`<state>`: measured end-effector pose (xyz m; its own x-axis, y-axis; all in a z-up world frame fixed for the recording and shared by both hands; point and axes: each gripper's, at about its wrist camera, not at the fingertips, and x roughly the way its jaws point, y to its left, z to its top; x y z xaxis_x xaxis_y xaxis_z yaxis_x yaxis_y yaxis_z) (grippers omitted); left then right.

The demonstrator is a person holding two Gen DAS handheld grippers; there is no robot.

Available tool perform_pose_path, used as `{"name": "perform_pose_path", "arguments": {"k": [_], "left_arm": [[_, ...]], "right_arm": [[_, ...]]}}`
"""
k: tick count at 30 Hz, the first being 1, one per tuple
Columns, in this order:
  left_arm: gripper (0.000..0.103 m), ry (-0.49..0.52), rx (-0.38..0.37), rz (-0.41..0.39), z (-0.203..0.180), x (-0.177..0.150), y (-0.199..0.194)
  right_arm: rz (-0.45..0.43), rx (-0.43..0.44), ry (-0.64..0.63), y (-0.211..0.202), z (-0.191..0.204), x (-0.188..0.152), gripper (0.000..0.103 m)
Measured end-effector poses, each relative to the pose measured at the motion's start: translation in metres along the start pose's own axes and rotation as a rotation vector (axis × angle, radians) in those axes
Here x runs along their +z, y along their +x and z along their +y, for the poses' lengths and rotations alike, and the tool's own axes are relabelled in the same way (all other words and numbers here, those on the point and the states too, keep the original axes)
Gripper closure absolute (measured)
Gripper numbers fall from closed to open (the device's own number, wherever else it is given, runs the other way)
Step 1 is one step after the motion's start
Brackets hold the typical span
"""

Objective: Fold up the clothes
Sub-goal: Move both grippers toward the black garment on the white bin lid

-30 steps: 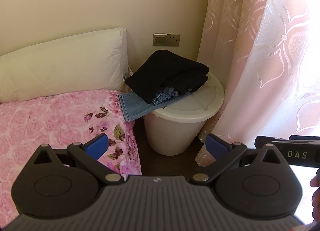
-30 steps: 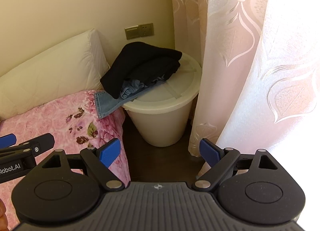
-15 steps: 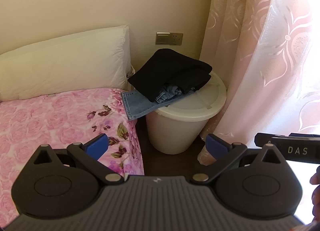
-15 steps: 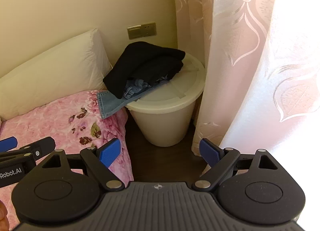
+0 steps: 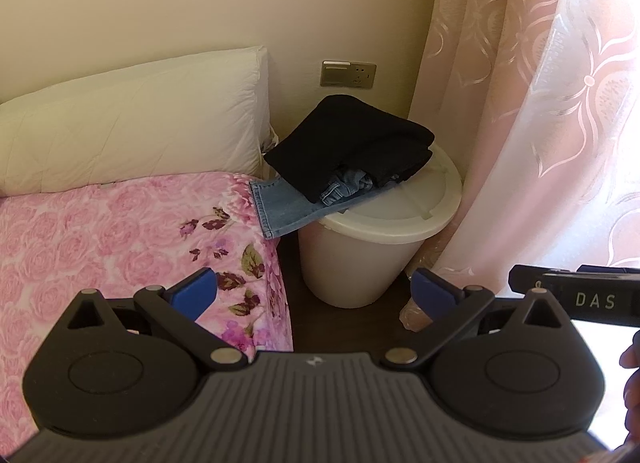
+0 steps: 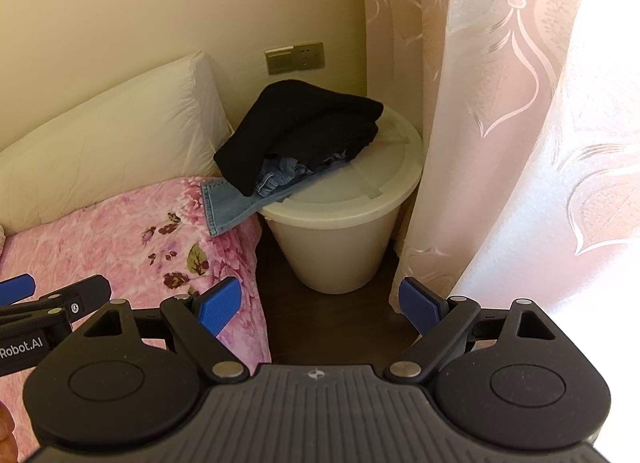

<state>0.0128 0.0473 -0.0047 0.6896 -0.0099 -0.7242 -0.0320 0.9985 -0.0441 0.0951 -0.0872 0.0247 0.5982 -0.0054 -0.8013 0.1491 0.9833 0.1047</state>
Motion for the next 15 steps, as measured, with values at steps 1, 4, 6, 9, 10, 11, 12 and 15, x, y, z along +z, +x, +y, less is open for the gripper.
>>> {"name": "perform_pose_path", "arguments": {"k": [1, 4, 6, 9, 10, 11, 12, 15], "left_arm": [[0.001, 0.000, 0.000, 0.001, 0.001, 0.001, 0.001], [0.001, 0.001, -0.001, 0.006, 0.003, 0.004, 0.003], [0.001, 0.001, -0.001, 0.007, 0.002, 0.006, 0.005], [0.001, 0.002, -0.004, 0.006, 0.004, 0.008, 0.008], [0.001, 0.003, -0.004, 0.006, 0.004, 0.009, 0.009], [0.001, 0.004, -0.005, 0.005, 0.005, 0.010, 0.010], [0.001, 0.005, -0.007, 0.005, 0.005, 0.012, 0.011], [0.001, 0.006, -0.010, 0.005, 0.006, 0.017, 0.016]], "right_arm": [[0.002, 0.001, 0.000, 0.001, 0.000, 0.001, 0.014], [0.007, 0.003, -0.003, 0.003, 0.000, 0.004, 0.014], [0.009, 0.005, -0.004, 0.005, 0.000, 0.006, 0.014], [0.010, 0.006, -0.005, 0.009, 0.000, 0.010, 0.014], [0.010, 0.006, -0.004, 0.009, -0.001, 0.011, 0.014], [0.010, 0.005, -0.003, 0.010, -0.001, 0.012, 0.014], [0.009, 0.004, -0.001, 0.011, -0.001, 0.014, 0.014], [0.012, 0.003, -0.001, 0.015, -0.002, 0.019, 0.014]]}}
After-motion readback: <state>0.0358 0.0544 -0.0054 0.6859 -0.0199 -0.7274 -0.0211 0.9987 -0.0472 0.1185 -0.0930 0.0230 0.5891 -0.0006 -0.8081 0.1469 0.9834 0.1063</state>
